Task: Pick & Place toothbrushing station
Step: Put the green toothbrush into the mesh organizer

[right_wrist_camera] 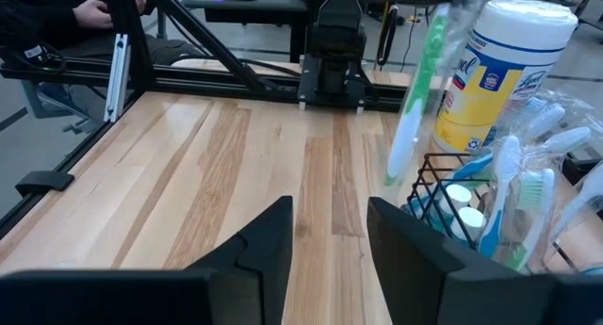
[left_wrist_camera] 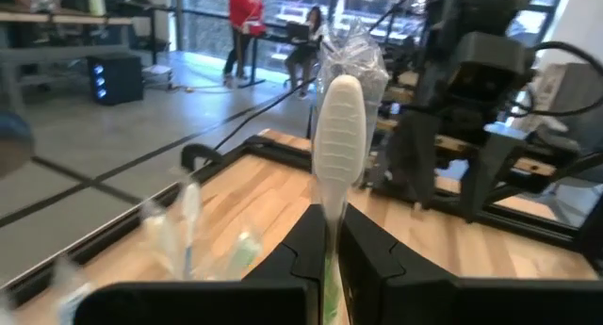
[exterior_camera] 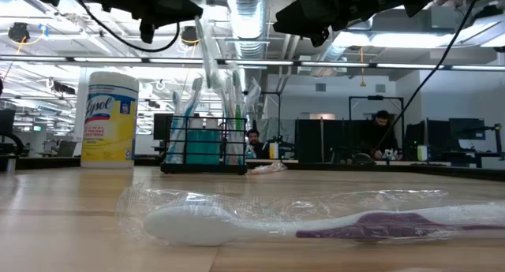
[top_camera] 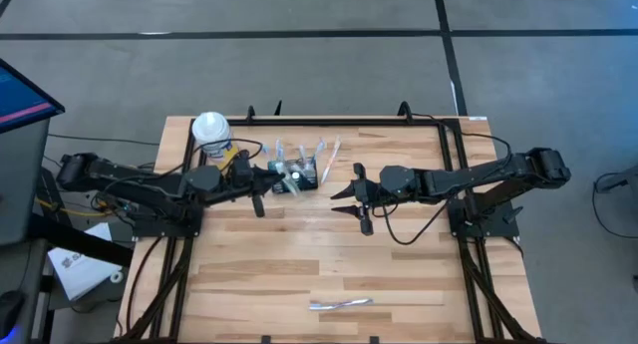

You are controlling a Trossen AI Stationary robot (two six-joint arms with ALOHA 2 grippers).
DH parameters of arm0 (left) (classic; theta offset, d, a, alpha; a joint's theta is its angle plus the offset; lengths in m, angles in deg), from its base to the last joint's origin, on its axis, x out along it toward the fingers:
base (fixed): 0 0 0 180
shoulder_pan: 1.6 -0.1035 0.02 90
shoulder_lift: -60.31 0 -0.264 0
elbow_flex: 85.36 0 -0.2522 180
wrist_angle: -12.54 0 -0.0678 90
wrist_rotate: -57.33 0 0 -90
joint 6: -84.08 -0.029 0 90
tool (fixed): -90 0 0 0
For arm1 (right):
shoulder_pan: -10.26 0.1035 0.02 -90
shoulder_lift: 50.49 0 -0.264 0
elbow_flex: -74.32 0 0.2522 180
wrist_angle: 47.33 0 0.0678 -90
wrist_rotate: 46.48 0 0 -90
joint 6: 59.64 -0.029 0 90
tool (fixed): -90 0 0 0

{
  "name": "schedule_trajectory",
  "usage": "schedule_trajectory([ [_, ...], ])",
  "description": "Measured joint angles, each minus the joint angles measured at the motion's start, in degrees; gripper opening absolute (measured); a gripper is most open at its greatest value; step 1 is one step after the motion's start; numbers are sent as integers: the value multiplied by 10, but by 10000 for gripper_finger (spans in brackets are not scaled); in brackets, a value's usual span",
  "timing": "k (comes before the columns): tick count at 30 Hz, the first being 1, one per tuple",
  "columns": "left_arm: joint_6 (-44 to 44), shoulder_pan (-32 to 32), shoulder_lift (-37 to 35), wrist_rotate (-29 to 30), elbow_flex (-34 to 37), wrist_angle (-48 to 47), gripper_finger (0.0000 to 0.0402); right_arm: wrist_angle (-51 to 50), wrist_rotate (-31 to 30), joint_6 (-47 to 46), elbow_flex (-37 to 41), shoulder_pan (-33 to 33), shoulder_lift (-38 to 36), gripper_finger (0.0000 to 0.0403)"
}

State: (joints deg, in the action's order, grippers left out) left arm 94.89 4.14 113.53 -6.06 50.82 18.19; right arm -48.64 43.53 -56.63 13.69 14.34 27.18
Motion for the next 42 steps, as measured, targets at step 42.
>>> schedule_trajectory([
  [42,17,-30,-77,171,0,-189,6,-1,0,0,0,0,0,127],
])
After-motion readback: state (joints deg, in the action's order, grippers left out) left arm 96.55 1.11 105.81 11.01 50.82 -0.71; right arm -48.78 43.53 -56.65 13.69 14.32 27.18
